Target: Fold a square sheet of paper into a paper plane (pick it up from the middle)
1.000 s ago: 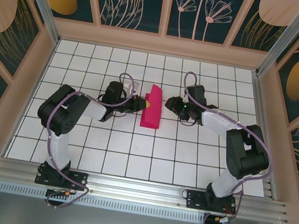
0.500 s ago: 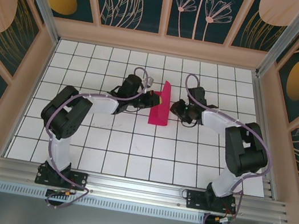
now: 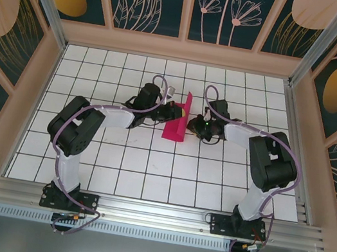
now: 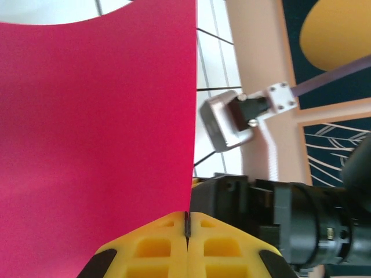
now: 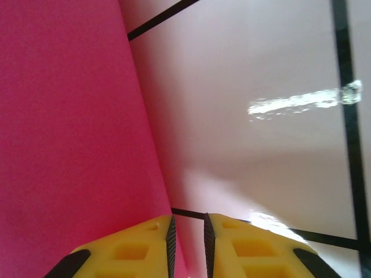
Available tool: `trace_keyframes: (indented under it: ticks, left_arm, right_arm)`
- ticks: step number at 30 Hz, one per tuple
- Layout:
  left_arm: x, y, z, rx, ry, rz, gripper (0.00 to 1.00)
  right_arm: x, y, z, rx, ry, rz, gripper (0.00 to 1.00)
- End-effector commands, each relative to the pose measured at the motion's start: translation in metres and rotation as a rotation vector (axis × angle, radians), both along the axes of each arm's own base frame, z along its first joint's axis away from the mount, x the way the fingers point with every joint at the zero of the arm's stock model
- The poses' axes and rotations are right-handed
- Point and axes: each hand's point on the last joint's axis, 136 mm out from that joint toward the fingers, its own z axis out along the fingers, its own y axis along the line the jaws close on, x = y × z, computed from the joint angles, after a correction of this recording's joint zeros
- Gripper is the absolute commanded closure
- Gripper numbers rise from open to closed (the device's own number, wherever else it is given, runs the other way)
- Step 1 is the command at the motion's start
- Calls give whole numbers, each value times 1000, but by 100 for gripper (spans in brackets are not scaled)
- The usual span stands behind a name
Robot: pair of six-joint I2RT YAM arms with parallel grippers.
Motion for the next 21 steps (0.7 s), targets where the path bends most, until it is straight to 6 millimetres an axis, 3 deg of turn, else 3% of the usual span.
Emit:
trace_keyframes:
  ticks: [1,5,9,16,21]
  left_arm:
    - [-6,-11,16,-96,-23,-55,100]
    - [0,-2,-6,20,-16,-9,100]
    - [2,6,-24,102,-11,13,100]
    - [11,26,-58,257,4,69,100]
    - [17,42,-74,340,10,98,100]
  right_arm:
    - [4,5,6,38,-35,33,75]
    - [8,-25,4,-59,-45,-45,73]
    - [12,-44,14,-87,-84,-89,69]
    - [13,-24,30,16,-130,-9,50]
    - [19,-12,27,9,-134,41,40]
